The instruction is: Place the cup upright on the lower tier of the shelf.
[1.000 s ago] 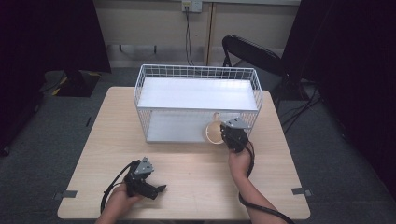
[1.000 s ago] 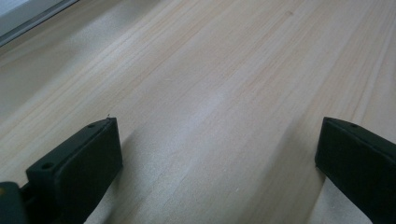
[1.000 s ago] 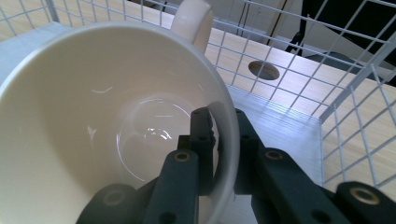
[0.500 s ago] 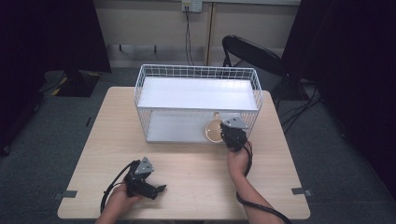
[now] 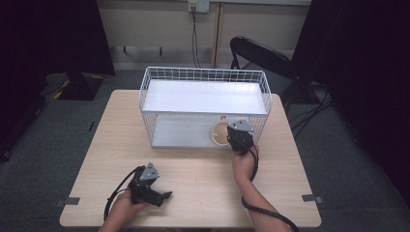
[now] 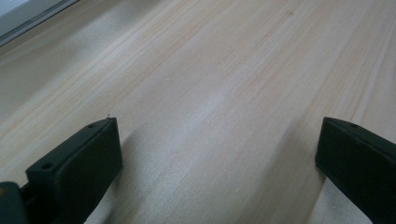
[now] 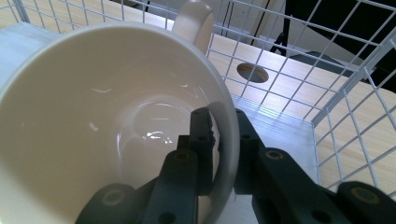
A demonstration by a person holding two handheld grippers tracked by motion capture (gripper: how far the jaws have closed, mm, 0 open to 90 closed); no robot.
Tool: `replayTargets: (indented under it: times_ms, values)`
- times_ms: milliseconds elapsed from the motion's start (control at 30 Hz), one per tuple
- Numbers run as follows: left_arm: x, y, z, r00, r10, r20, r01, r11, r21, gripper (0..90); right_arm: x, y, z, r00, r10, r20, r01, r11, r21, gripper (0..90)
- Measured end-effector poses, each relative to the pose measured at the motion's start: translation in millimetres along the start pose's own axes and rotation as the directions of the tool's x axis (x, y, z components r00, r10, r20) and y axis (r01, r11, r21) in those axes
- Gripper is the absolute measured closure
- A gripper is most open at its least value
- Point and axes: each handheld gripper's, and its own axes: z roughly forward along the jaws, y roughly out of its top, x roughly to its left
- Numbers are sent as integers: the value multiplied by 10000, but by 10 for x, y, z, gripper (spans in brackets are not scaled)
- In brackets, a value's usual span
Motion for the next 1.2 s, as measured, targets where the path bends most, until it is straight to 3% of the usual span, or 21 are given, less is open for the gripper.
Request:
replayTargets:
  times_ms: [233, 700, 967, 1000, 1100, 1200]
  values:
    - [0, 0, 0, 10000, 1, 1, -1, 10000, 0, 1, -24, 0, 17, 9996, 286, 57, -285, 9996, -31, 810]
    - [0, 0, 0, 10000, 0, 0, 0, 10000, 2, 1, -111, 95, -14, 9964, 842, 109, -838, 9959, -343, 549]
    - [0, 0, 0, 10000, 0, 1, 0, 10000, 2, 0, -196, 121, -79, 9921, 1156, -482, -1177, 9921, -424, 414]
    - [0, 0, 0, 10000, 1, 2, -1, 10000, 3, 0, -219, 128, -101, 9878, 1301, -861, -1332, 9906, -307, 366]
    - [0, 0, 0, 10000, 3, 2, -3, 10000, 3, 0, -222, 126, -122, 9839, 1384, -1134, -1413, 9898, -184, 342]
    - [0, 0, 0, 10000, 1, 0, -1, 10000, 4, 0, -230, 110, -172, 9741, 1579, -1620, -1631, 9864, -189, 291]
